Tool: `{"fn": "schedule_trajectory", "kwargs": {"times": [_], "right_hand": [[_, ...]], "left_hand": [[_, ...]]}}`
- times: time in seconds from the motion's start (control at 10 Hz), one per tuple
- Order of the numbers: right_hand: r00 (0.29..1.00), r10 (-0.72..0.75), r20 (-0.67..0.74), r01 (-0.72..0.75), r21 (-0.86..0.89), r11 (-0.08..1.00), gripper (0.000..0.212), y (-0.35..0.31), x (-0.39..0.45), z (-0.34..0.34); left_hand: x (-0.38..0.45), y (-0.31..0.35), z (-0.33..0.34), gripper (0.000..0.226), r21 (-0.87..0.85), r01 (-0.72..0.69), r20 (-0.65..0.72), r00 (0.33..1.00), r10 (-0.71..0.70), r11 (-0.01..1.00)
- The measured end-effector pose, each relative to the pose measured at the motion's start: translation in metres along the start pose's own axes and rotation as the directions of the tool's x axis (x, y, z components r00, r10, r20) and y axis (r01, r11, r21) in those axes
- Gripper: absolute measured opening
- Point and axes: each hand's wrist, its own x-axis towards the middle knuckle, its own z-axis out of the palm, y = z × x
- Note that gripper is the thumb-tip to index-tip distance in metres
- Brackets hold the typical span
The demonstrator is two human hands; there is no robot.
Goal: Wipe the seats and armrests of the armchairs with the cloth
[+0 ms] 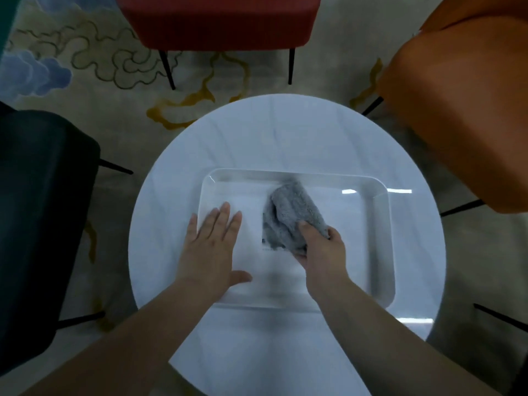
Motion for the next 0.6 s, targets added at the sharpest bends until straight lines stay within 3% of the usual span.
{"fn": "schedule_trajectory", "kwargs": {"times": [0.1, 0.2, 0.3, 0.5, 0.6], "right_hand": [[0.982, -0.167, -0.091, 0.108, -0.452, 0.885, 0.023, 0.012, 0.000, -0.011], [0.981, -0.193, -0.016, 0.118, -0.743, 0.658, 0.036, 0.016, 0.001, -0.026], [0.970, -0.242, 0.033, 0.163, -0.825, 0.540, 0.037, 0.014, 0.002, -0.035], [0.955, -0.238, 0.174, 0.269, -0.844, 0.464, 0.056, -0.006, -0.004, -0.050], [0.912, -0.295, 0.287, 0.357, -0.907, 0.222, 0.054, -0.022, -0.015, -0.063]], "left_hand": [[0.003, 0.000, -0.004, 0.121, -0.023, 0.006, 0.012, 1.000, -0.006, 1.000], [0.005, 0.001, -0.006, 0.121, -0.018, 0.005, 0.021, 1.000, -0.004, 1.000], [0.007, 0.002, -0.011, 0.121, -0.012, -0.001, 0.036, 0.999, 0.001, 1.000], [0.006, -0.001, -0.030, 0.106, -0.001, -0.032, 0.112, 0.993, 0.032, 0.999], [-0.001, -0.004, -0.050, 0.095, 0.018, -0.071, 0.140, 0.988, 0.067, 0.997]]}}
